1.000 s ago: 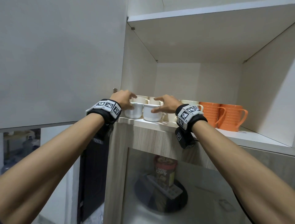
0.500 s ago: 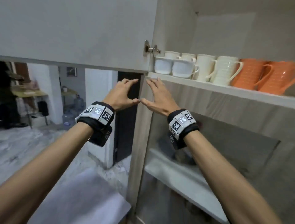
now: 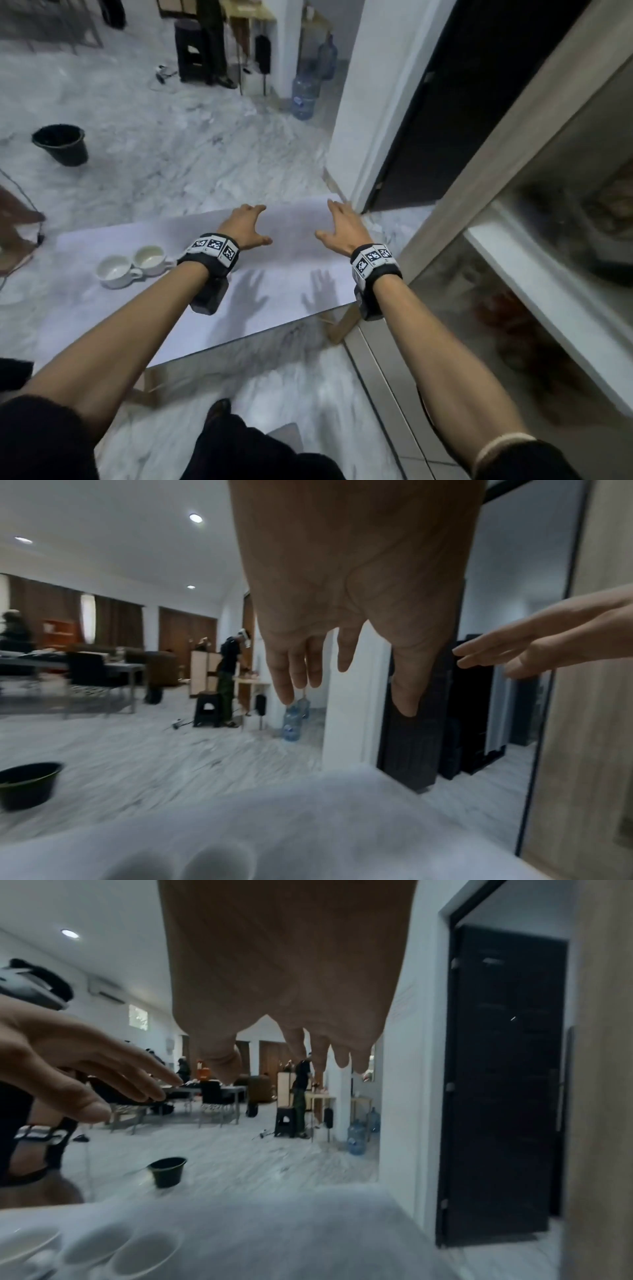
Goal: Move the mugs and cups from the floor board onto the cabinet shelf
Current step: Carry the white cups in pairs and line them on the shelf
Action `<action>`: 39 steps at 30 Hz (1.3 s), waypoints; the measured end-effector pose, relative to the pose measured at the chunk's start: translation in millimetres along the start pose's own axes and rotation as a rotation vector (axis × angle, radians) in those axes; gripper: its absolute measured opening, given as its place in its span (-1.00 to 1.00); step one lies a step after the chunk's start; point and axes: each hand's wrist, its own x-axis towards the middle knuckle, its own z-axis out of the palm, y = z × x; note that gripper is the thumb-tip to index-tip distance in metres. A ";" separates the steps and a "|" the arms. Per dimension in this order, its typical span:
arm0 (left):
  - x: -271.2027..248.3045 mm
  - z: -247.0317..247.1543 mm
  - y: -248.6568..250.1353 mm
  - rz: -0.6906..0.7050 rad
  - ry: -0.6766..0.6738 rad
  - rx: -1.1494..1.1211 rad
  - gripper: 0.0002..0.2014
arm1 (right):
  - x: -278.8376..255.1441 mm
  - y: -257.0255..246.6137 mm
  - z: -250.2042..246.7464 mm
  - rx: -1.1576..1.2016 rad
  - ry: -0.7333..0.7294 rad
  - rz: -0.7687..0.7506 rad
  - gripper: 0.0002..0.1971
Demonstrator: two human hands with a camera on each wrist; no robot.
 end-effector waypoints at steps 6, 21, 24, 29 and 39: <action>8.6 22.1 -140.4 -0.147 0.031 -0.008 -0.15 | 52.8 -70.5 124.7 0.014 -0.161 -0.090 -0.15; 24.2 29.3 -398.6 -0.360 -0.079 0.090 0.05 | 157.9 -289.1 320.7 -0.005 -0.480 -0.292 -0.01; 34.2 33.9 -418.3 -0.365 -0.166 0.123 0.11 | 171.8 -305.2 340.7 -0.046 -0.509 -0.312 0.00; 40.7 48.4 -436.9 -0.346 -0.218 0.064 0.05 | 182.7 -320.3 373.3 -0.145 -0.602 -0.327 0.07; 30.0 57.1 -440.0 -0.286 -0.206 0.182 -0.12 | 156.9 -313.9 395.9 -0.014 -0.522 -0.228 -0.08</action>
